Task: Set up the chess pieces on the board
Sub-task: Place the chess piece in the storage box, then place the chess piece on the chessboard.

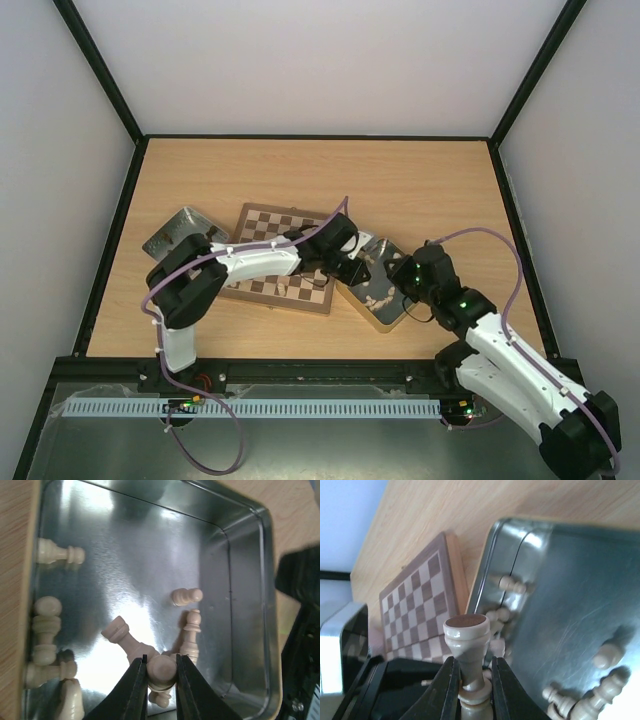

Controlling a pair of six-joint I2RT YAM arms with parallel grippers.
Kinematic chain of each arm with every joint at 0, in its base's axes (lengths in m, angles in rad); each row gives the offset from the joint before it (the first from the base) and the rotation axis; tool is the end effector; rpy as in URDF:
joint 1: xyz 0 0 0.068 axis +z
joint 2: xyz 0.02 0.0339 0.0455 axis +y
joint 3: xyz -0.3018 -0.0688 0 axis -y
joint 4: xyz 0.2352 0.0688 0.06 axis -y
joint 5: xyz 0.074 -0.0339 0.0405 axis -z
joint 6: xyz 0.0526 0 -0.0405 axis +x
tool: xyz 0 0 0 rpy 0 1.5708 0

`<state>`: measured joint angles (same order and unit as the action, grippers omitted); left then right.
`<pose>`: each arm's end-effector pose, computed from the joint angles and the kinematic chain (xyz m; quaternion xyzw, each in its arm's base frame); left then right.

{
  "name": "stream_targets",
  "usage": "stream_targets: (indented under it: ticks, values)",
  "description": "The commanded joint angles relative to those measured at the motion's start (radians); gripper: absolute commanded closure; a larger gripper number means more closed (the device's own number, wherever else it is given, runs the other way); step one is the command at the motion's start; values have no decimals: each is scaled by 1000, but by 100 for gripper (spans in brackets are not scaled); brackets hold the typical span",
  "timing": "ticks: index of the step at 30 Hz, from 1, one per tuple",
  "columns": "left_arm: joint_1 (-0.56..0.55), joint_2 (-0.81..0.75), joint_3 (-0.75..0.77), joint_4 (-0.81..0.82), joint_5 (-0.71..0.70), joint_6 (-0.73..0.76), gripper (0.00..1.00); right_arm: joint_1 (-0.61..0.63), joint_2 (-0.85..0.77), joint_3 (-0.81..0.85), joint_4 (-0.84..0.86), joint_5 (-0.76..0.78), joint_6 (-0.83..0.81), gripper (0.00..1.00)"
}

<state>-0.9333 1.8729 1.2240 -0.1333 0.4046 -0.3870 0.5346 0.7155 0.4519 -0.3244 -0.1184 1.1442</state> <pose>0.2335 -0.3500 0.2211 0.3183 0.8501 -0.3773 0.1835 0.1173 0.0767 0.2381 0.2375 0.8479 0.3854 0.2758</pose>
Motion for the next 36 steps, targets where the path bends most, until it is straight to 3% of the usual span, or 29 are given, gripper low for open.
stream_targets:
  ticks: [1, 7, 15, 18, 23, 26, 29, 36]
  values:
    - [-3, -2, 9, 23, -64, -53, 82, -9, 18, 43, 35, -161, 67, 96]
    - [15, -172, -64, 96, -108, -119, 57, -10, 32, 80, 48, -230, -96, 98]
    - [121, -423, -189, 149, -110, -287, 45, -9, 124, 148, 176, -487, -455, 98]
    - [172, -492, -228, 199, 9, -341, 31, -8, 159, 146, 293, -610, -534, 98]
    - [191, -480, -198, 146, 201, -306, 17, 2, 251, 189, 374, -773, -621, 98]
    - [191, -477, -183, 105, 223, -277, 21, 18, 294, 226, 356, -791, -684, 98]
    - [191, -478, -179, 86, 235, -264, 33, 25, 331, 264, 320, -795, -729, 98]
    - [197, -491, -201, 87, 183, -296, 80, 36, 373, 284, 308, -782, -752, 98]
